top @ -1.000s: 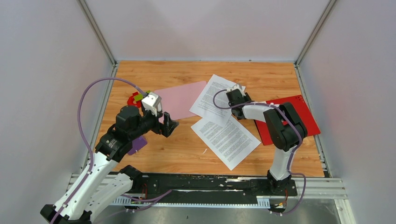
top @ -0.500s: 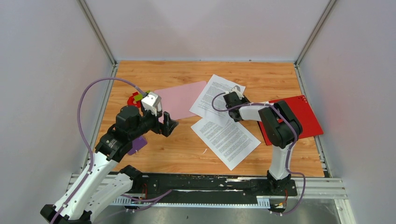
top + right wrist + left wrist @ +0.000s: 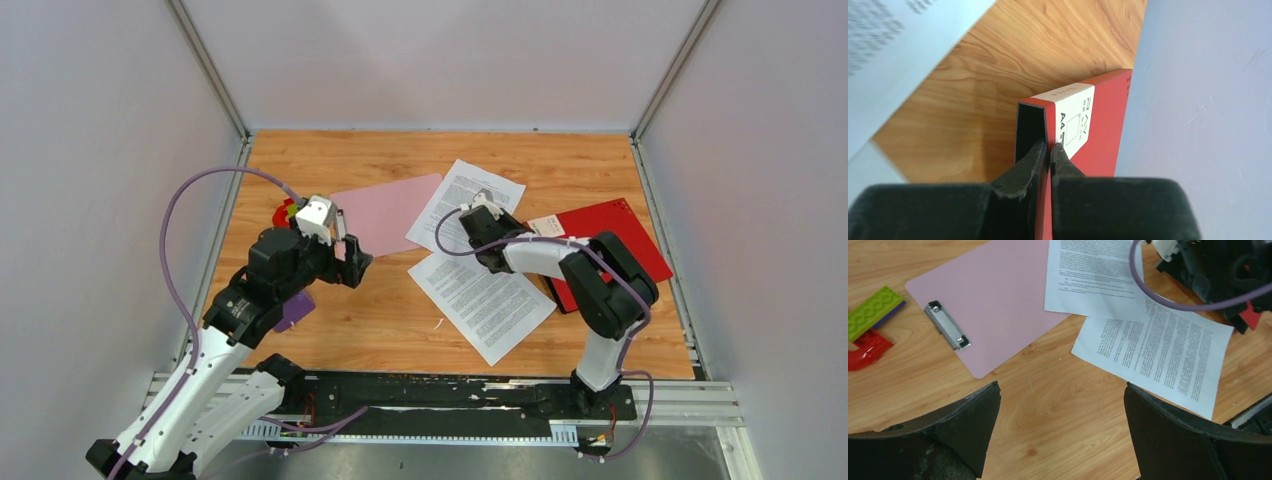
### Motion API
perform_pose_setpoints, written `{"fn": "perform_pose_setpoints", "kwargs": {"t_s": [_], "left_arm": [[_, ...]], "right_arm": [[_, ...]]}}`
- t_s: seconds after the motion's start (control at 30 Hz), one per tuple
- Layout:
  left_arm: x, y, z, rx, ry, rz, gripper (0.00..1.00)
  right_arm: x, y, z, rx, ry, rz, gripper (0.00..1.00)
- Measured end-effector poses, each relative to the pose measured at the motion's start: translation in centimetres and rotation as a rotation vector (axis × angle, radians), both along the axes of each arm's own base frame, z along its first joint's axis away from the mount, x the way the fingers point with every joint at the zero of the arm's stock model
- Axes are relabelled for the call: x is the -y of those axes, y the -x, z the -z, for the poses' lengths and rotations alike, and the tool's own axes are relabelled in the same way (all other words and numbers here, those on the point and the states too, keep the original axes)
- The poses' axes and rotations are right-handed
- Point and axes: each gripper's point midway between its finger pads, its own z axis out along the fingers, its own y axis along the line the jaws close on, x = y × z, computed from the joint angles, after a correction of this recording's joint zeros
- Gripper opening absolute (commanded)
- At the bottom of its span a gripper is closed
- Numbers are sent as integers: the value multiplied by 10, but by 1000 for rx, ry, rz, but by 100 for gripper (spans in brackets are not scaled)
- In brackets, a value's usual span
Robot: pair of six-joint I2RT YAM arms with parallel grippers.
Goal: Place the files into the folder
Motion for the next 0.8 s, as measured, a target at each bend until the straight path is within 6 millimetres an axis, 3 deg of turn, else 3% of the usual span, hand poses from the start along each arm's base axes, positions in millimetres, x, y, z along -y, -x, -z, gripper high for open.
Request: {"fn": "perform_pose_setpoints", "kwargs": {"t_s": [0.17, 0.33, 0.43, 0.6, 0.8], "left_arm": [[-11, -7, 8, -39, -7, -99, 94], [-4, -15, 10, -129, 11, -130, 93], [5, -20, 8, -177, 38, -128, 92], [18, -22, 8, -229, 79, -109, 91], [34, -20, 22, -321, 111, -66, 88]], "right_arm": [[-51, 20, -38, 56, -70, -159, 0], [-110, 49, -67, 92, -128, -357, 0], [-139, 71, -71, 81, -131, -459, 0], [-162, 105, -71, 52, -115, -591, 0], [-200, 169, -64, 11, -121, -871, 0]]}}
